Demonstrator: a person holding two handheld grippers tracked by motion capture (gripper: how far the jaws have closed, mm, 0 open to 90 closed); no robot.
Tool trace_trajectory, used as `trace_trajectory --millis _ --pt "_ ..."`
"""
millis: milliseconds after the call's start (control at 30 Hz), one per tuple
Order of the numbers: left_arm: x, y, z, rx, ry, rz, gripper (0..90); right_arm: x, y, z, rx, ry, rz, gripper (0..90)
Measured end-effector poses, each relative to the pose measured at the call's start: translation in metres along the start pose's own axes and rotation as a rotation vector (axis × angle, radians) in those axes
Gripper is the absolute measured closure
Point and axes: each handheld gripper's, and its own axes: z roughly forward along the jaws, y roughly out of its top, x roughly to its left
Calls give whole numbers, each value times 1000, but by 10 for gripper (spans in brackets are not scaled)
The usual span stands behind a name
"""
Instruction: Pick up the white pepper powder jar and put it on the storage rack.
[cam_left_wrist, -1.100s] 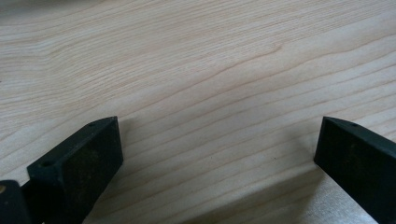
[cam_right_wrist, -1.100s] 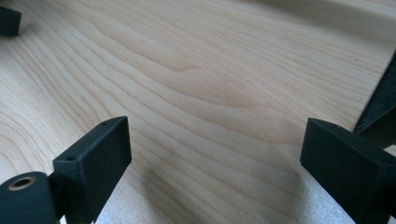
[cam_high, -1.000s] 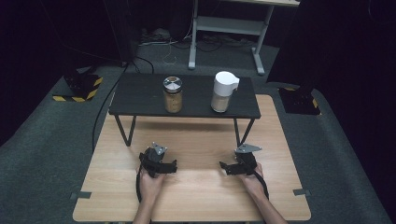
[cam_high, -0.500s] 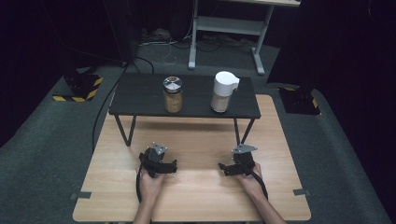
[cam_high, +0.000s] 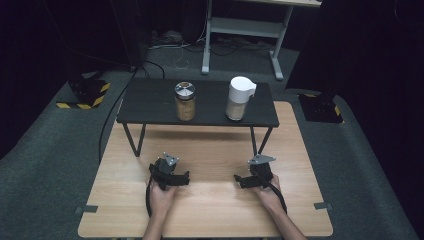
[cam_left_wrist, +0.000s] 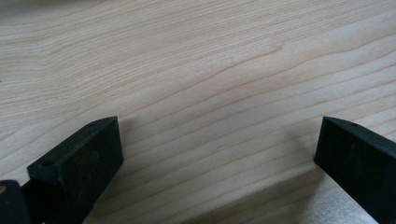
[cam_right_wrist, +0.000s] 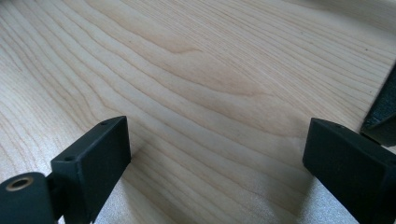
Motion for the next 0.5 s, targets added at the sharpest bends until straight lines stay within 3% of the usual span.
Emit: trace_trajectory --millis 500 --pt "0 0 0 -1 0 0 9 0 0 0 0 -1 1 68"
